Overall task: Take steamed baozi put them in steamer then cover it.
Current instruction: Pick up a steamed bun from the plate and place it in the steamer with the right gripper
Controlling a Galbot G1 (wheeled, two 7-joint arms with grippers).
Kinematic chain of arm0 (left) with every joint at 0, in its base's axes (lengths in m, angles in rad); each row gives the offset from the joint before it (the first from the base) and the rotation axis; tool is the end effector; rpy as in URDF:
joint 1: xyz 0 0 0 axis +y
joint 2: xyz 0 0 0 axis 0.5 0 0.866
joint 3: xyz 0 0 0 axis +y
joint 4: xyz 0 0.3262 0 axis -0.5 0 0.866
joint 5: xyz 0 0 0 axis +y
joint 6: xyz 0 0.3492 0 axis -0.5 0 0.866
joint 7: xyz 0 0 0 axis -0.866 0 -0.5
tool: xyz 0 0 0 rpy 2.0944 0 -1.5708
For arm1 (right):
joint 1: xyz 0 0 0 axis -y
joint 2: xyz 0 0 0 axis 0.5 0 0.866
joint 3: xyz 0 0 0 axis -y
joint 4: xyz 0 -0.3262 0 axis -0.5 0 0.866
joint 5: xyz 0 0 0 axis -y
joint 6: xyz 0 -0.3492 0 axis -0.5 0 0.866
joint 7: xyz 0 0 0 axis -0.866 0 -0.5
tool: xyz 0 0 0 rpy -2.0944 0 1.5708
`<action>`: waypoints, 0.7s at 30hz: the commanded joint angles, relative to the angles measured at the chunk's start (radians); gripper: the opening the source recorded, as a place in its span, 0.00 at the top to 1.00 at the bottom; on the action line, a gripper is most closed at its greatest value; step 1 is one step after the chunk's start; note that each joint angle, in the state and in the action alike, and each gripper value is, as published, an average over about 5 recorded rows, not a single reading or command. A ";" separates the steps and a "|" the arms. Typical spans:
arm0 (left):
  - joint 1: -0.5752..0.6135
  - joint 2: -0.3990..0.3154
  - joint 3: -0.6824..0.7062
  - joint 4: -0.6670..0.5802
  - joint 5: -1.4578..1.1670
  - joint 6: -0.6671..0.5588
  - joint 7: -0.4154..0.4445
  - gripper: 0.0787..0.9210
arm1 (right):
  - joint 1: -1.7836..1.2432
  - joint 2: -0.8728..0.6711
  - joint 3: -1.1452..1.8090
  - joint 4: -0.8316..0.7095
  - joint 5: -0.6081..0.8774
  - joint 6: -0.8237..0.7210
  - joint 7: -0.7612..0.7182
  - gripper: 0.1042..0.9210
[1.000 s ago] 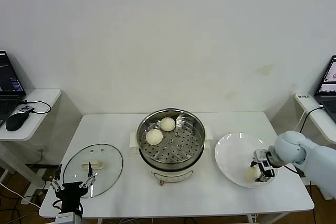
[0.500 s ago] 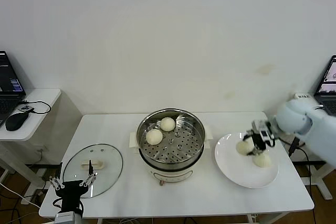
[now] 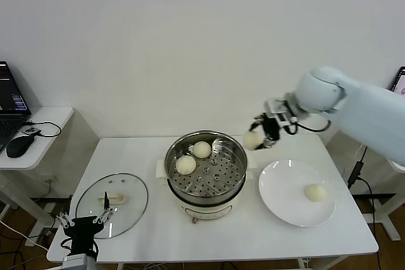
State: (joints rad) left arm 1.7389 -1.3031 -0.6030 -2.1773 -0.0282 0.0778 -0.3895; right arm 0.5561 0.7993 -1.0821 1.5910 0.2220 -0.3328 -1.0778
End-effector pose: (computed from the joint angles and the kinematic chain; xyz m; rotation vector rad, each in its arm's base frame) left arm 0.1459 0.0556 -0.2722 0.4504 -2.9780 -0.3965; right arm 0.4722 0.0276 0.0032 1.5563 -1.4617 1.6740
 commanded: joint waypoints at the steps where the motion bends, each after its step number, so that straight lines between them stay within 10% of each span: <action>1: 0.002 -0.007 -0.019 0.000 -0.008 -0.002 -0.001 0.12 | 0.028 0.241 -0.113 -0.013 -0.004 0.146 0.019 0.38; 21: -0.008 -0.021 -0.026 -0.003 -0.010 -0.002 -0.003 0.12 | -0.072 0.278 -0.202 -0.035 -0.302 0.464 0.084 0.36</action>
State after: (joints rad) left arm 1.7304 -1.3228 -0.6268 -2.1799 -0.0374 0.0760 -0.3923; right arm 0.5025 1.0390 -1.2476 1.5613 0.0479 -0.0065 -1.0127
